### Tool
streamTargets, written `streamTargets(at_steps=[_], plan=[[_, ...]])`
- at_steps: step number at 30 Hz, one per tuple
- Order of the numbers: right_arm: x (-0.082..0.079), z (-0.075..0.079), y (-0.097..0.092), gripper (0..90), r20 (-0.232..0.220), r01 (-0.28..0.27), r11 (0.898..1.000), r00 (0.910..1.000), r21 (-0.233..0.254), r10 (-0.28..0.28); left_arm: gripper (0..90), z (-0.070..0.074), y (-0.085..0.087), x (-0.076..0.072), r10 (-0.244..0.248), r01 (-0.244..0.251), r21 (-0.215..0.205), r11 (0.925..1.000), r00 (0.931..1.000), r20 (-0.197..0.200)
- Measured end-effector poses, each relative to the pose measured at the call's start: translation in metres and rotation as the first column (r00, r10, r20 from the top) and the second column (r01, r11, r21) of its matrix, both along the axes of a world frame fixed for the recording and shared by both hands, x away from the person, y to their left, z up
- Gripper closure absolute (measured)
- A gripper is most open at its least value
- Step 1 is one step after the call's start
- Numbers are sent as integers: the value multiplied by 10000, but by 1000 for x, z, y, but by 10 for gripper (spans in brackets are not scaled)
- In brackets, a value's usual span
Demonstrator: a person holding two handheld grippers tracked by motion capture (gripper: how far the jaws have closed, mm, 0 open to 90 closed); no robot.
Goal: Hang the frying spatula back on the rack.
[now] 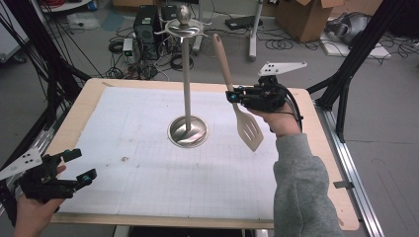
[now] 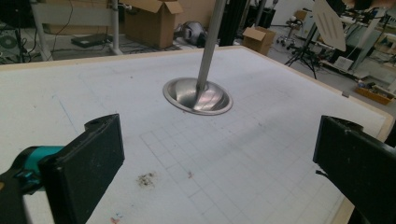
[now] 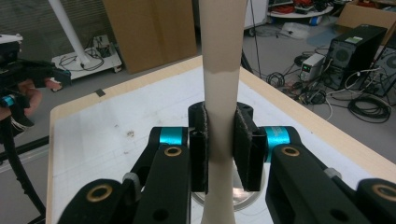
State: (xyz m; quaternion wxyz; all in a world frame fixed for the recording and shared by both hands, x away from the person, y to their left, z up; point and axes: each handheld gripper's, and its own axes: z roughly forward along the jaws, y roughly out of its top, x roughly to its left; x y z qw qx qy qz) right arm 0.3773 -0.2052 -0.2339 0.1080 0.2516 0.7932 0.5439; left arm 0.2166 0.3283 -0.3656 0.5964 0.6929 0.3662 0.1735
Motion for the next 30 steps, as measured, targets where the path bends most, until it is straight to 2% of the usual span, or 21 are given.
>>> streamTargets(at_steps=[8,16,30], plan=[[6,2,1,780,-75,-379,9988,9992,319,382,24,-2,2,-3,93,-93,41,9999,9999,-48],[7,9,7,780,-54,-468,9988,9989,118,469,24,-2,2,-3,103,-103,13,9999,9999,-65],[13,5,12,780,-310,-448,9990,9985,6,448,24,-2,5,-5,160,-160,-23,9999,9998,-72]])
